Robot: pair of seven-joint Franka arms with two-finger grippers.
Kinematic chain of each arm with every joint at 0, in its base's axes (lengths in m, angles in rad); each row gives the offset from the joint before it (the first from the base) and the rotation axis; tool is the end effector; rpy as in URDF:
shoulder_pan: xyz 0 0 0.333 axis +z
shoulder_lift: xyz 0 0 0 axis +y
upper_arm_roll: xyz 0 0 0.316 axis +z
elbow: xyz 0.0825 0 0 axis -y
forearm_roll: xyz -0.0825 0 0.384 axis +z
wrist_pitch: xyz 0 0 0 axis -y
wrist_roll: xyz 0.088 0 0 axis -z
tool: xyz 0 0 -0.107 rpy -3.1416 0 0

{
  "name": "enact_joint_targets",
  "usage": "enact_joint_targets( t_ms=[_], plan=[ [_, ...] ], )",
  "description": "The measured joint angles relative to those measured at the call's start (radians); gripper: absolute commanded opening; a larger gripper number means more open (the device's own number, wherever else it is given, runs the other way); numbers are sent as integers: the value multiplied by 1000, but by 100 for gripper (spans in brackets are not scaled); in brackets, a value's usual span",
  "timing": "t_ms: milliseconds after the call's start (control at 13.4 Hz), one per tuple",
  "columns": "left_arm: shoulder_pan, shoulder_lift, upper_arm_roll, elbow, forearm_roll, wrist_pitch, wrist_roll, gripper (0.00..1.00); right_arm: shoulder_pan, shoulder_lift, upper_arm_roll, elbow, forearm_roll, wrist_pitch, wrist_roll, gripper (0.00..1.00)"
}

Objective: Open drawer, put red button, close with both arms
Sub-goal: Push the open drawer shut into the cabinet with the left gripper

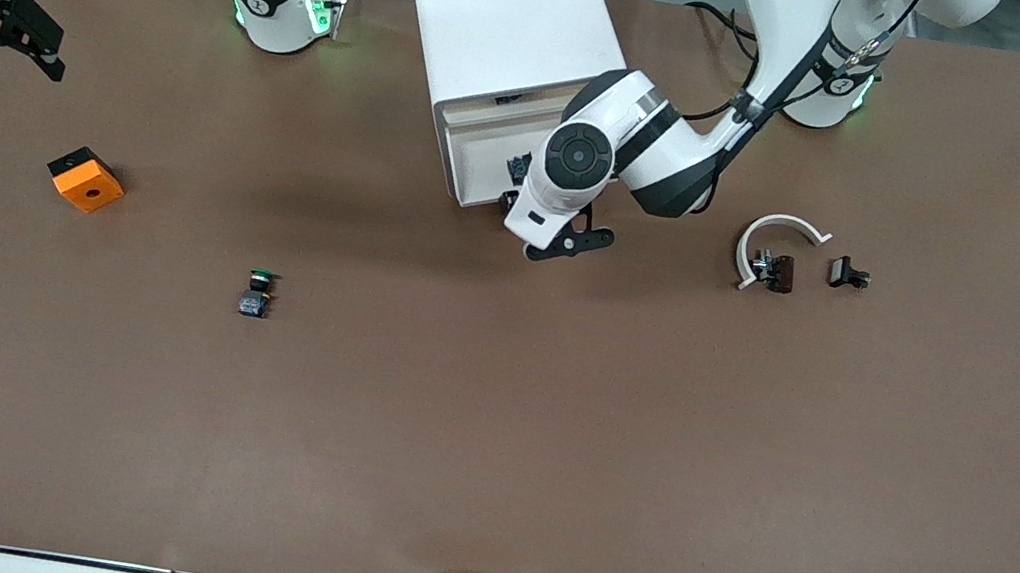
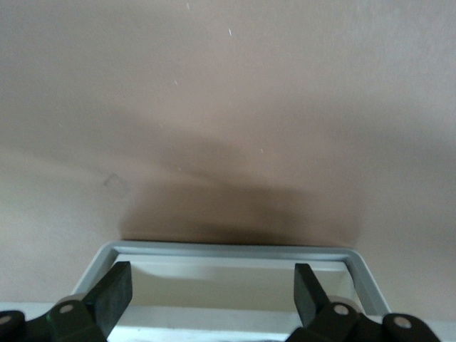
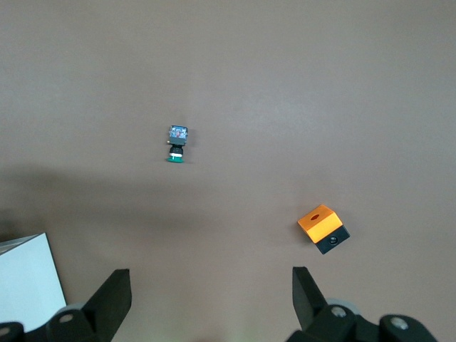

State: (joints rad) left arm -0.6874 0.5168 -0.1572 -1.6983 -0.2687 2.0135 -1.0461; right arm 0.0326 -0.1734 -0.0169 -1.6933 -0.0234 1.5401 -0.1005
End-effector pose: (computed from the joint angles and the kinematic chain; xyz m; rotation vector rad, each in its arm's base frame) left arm 0.4277 -0.4908 0.2863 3.0202 0.5408 -0.5687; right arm 0.4962 0.0044 0.6552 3.1149 0.1800 0.0301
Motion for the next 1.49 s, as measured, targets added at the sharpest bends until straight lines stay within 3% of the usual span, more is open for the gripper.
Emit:
enact_joint_targets(
  t_ms=[1488],
  plan=[
    [-19, 25, -76, -1, -115, -10, -58, 100, 22, 0, -9, 9, -2, 2, 9, 100]
  ],
)
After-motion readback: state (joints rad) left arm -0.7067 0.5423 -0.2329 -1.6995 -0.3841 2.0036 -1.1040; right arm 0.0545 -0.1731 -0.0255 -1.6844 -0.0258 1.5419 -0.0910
